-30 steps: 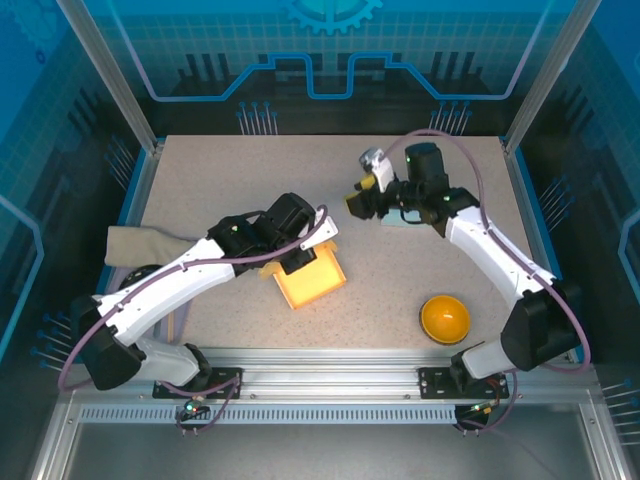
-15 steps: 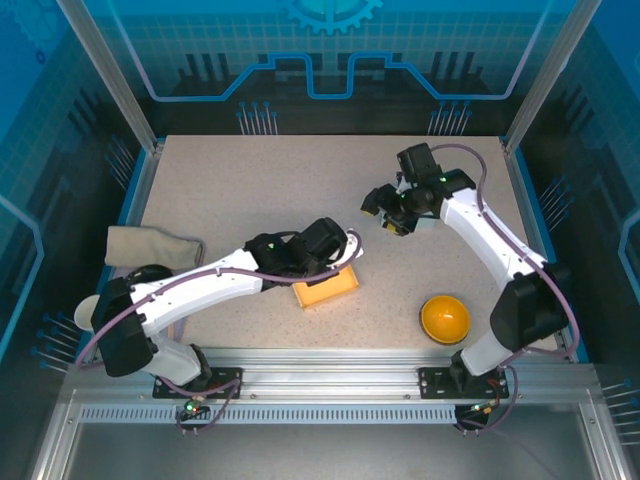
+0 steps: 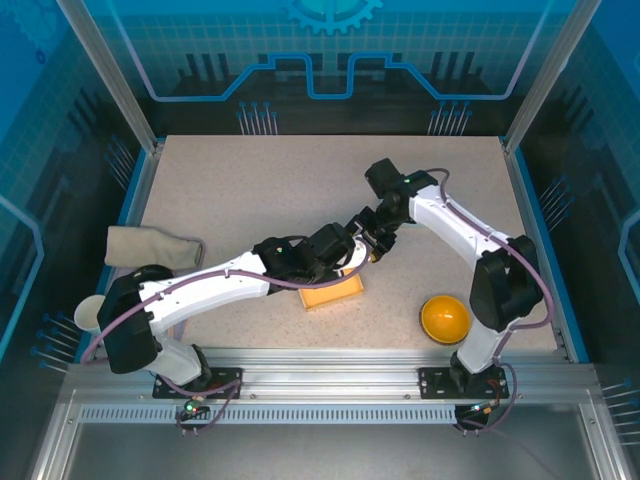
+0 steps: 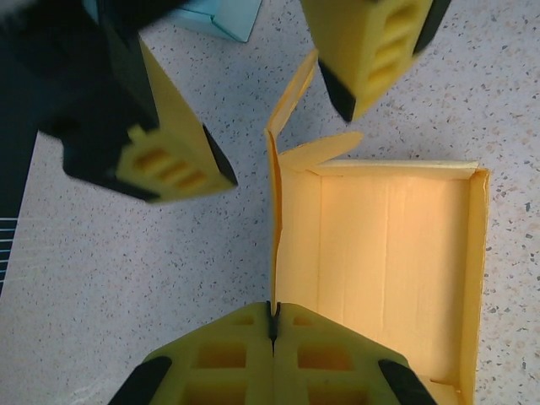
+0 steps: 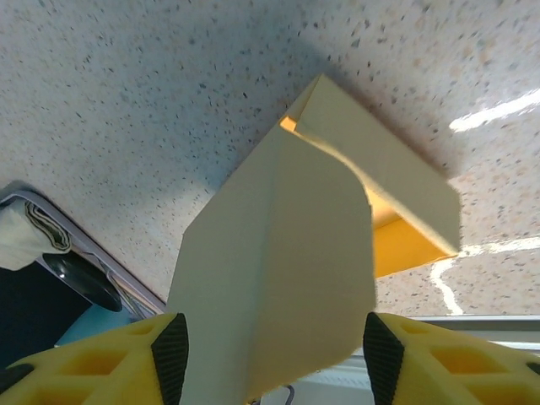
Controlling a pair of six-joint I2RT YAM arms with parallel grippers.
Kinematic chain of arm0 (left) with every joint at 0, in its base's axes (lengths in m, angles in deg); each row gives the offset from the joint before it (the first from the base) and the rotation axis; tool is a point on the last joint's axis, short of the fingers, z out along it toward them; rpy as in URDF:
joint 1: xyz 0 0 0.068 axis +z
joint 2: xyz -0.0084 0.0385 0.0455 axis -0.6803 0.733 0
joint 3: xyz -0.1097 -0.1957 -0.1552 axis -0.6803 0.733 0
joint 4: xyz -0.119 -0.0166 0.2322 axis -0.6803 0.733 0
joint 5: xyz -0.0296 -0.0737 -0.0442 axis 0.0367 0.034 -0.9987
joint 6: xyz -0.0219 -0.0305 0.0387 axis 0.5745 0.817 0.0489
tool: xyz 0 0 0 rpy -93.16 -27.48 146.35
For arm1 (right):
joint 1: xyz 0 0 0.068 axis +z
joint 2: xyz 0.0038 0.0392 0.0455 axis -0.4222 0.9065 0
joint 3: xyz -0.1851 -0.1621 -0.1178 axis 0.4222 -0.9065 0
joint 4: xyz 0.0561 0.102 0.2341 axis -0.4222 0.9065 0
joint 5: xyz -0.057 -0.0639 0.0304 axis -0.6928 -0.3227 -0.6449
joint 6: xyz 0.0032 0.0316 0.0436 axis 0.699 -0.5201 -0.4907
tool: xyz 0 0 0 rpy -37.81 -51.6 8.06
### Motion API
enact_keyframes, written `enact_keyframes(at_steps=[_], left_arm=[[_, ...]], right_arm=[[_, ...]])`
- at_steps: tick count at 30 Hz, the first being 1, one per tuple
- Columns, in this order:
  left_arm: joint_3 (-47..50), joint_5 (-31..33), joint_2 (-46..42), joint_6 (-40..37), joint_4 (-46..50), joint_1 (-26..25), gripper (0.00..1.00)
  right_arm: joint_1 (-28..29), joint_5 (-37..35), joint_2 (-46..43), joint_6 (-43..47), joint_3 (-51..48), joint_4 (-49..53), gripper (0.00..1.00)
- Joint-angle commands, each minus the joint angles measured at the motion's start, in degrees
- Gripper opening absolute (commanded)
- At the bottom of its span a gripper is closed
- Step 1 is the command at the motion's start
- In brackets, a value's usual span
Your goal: Fold the paper box
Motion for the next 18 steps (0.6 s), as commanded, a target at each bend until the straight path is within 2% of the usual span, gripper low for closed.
enact_keyframes(at_steps=[1,8,15,18], left_arm=[[-1.79,-0.93,-0.40,-1.07,-1.87,-0.72,0.00],[-1.62,-0.69,-0.54,-1.28,-2.47,-0.82,0.00],[-1.24,-1.29,-1.12,-0.66,-3.66,-1.21,0.00],[-1.22,-1.53,-1.08,-0.66,-4.04,-1.39,0.00]], right_arm=[[0.90,2.65,1.46,-2.10,0.88,0.25,0.58],[0.94,2.87,1.62,-0.12,0.51,-0.80,0.54],[0.93,4.65,1.05,-1.15,-1.93,-3.52,0.38],[1.01,5.89,1.05,-1.83,-3.31,-5.27,0.36]])
